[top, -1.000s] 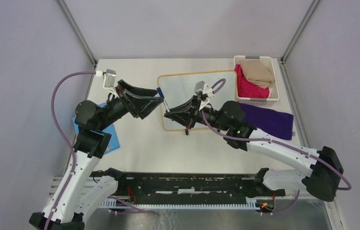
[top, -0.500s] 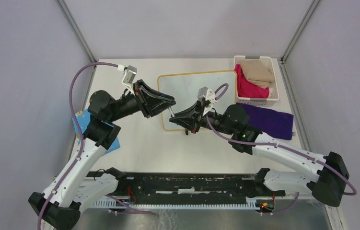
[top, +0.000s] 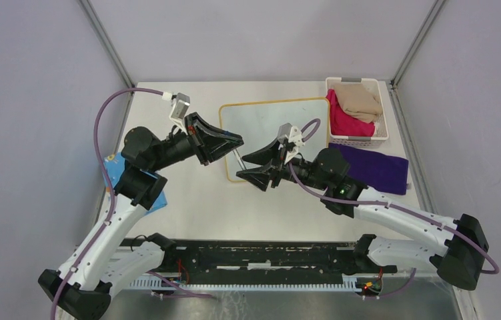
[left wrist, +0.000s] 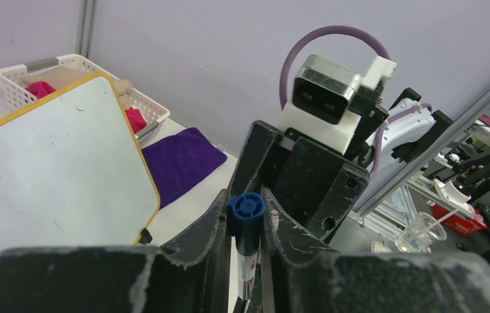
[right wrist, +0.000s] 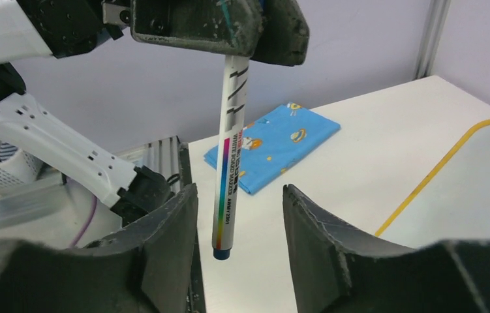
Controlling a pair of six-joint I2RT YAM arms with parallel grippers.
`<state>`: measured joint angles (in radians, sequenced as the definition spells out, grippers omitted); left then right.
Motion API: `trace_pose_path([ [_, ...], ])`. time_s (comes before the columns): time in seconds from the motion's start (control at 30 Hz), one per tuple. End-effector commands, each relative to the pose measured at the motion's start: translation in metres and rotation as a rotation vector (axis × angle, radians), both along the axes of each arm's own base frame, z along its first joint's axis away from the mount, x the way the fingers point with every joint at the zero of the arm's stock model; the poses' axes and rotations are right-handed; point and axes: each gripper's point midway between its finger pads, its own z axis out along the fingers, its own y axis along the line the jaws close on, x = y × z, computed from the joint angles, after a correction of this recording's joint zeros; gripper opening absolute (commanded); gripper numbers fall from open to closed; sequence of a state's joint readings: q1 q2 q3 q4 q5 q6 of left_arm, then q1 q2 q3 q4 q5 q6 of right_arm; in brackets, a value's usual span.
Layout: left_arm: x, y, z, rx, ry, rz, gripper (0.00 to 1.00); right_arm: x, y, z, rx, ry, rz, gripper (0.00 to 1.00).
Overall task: Write a sentence on the whiteboard
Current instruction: Open the whiteboard marker at the center of the board.
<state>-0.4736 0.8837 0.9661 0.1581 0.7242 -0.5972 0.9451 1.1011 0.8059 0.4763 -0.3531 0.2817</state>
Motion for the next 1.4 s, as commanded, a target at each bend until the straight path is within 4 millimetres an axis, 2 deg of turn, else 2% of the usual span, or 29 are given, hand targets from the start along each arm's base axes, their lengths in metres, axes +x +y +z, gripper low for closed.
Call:
trace_pose_path([
  [0.0, -0.012, 0.005, 0.027, -0.036, -0.09, -0.008, 0.02, -0.001, -0.006, 0.025, 0.081, -0.014, -0.015, 0.62],
  [0.13, -0.017, 0.004, 0.026, -0.033, -0.087, -0.029, 0.02, -0.004, -0.004, 0.045, 0.135, 0.0, 0.035, 0.73],
  [0.3, -0.024, 0.003, 0.025, -0.032, -0.085, -0.059, 0.02, -0.005, 0.003, 0.064, 0.198, 0.023, 0.088, 0.74],
  [0.43, -0.026, 0.004, 0.024, -0.033, -0.083, -0.06, 0.02, -0.009, 0.011, 0.075, 0.237, 0.041, 0.151, 0.68],
  [0.67, -0.029, 0.006, 0.023, -0.028, -0.082, -0.053, 0.03, -0.009, 0.022, 0.08, 0.254, 0.069, 0.201, 0.39],
  [0.7, -0.029, 0.007, 0.022, -0.025, -0.081, -0.051, 0.08, -0.01, 0.023, 0.08, 0.254, 0.071, 0.207, 0.32],
  [0.8, -0.026, 0.011, 0.022, -0.014, -0.082, -0.008, 0.48, -0.007, 0.022, 0.078, 0.254, 0.07, 0.193, 0.19],
  [0.83, -0.025, 0.014, 0.023, -0.014, -0.084, 0.016, 0.59, -0.006, 0.02, 0.077, 0.255, 0.069, 0.183, 0.16],
  [0.87, -0.025, 0.017, 0.025, -0.018, -0.091, 0.038, 0.64, -0.004, 0.019, 0.076, 0.254, 0.069, 0.175, 0.13],
  [0.93, -0.026, 0.022, 0.028, -0.027, -0.102, 0.068, 0.69, -0.003, 0.017, 0.075, 0.255, 0.068, 0.166, 0.09],
  [1.1, -0.025, 0.025, 0.032, -0.04, -0.105, 0.088, 0.68, -0.005, 0.016, 0.072, 0.256, 0.07, 0.174, 0.0],
  [1.37, -0.024, 0.02, 0.035, -0.056, -0.097, 0.066, 0.5, -0.009, 0.013, 0.07, 0.253, 0.062, 0.186, 0.0],
])
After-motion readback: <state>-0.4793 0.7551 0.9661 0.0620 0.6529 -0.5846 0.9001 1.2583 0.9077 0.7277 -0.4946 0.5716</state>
